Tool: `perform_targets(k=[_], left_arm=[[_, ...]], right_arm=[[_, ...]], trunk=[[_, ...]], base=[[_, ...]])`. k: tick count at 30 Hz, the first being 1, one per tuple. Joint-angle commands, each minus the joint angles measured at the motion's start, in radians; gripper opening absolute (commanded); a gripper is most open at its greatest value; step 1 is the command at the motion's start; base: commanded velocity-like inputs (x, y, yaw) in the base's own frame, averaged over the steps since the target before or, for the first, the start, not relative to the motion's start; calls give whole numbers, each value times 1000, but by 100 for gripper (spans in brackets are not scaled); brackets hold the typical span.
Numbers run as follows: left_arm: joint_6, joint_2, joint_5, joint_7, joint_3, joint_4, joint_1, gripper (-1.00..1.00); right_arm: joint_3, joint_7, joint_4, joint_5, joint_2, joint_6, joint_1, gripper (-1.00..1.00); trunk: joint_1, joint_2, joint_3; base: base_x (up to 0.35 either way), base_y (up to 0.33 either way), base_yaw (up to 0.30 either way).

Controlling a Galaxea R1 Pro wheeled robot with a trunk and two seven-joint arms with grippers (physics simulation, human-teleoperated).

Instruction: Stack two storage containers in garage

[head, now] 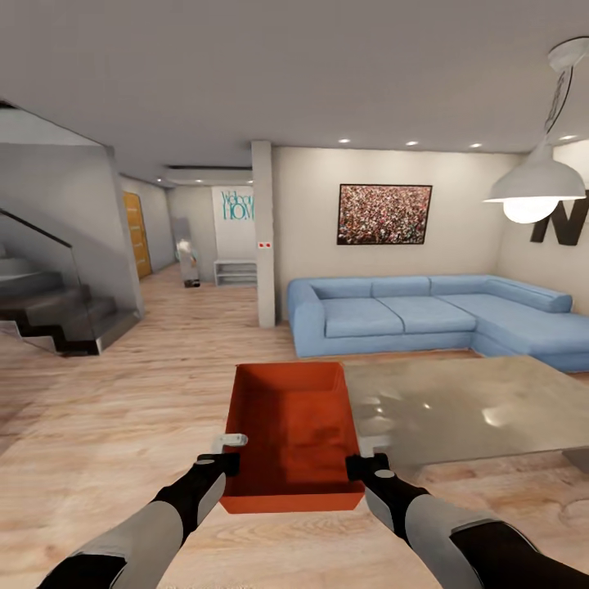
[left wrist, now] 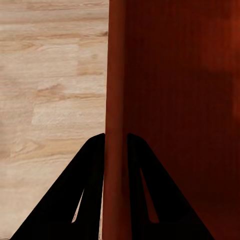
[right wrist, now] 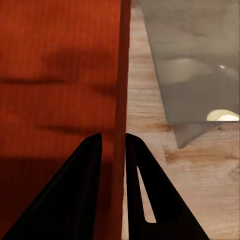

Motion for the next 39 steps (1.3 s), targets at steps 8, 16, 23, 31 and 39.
perform_targets(k=[8,16,23,31,39], left_arm=[[6,-2,2,8,28,-14,-1,-100],[6,-2,2,8,28,-14,-1,-100],[6,-2,2,8,28,-14,-1,-100],[7,-2,2,8,28,-14,-1,-100],[7,-1,2,8,29,-13,-1,-100]], right_arm=[[-29,-3,4,-5,5,-3,-1,-100],[-29,-3,4,-5,5,-3,-1,-100],[-29,-3,4,-5,5,-3,-1,-100],[-29,-3,4,-5,5,-3,-1,-100],[-29,-3,4,-5,6,-2,-1,-100]], trunk=[[0,-1,-1],[0,-1,-1],[0,-1,-1],[0,-1,-1],[0,-1,-1]], base=[[0,0,270],[0,0,270],[0,0,270],[0,0,270],[125,0,80]])
